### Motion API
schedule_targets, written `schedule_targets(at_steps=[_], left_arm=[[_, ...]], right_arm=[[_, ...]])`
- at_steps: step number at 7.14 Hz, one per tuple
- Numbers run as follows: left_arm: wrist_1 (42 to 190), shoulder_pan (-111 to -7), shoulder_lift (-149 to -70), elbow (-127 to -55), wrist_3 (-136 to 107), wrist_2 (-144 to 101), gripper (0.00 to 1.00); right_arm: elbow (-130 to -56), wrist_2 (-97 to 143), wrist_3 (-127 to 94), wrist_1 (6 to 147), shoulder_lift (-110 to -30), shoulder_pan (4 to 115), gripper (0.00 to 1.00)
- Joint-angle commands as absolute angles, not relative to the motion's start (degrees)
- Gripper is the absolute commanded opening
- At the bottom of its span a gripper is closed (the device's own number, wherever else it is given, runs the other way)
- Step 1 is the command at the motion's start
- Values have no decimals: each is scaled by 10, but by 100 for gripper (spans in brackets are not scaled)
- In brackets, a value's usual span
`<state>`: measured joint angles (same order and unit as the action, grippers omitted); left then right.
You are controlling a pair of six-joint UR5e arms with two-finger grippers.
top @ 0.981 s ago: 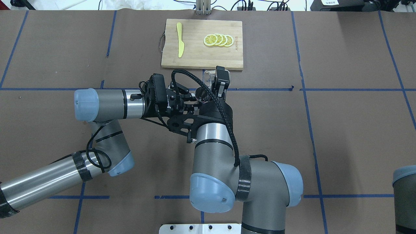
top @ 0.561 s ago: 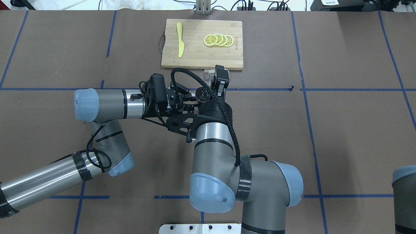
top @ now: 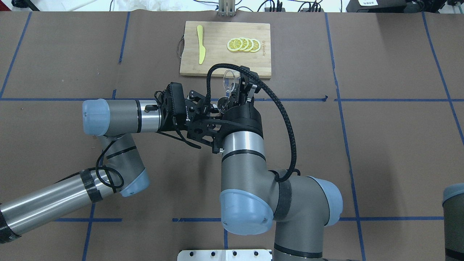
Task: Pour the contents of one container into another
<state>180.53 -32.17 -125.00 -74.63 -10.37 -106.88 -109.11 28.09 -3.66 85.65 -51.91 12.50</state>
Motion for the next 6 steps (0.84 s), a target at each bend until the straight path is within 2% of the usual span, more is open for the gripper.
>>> schedule_targets(at_steps=[1,3,6], left_arm=[[1805,-323,-1250,-746,-104,-1069,0],[1806,-323,-1250,-746,-104,-1069,0],[1806,-323,-1249,-747,-104,-1069,0]], right_arm=[[-1102,327,-146,831,-528,135,0],[-1174,391,-283,831,-575,146,0],[-1187,429,-480,830,-616,163,0]])
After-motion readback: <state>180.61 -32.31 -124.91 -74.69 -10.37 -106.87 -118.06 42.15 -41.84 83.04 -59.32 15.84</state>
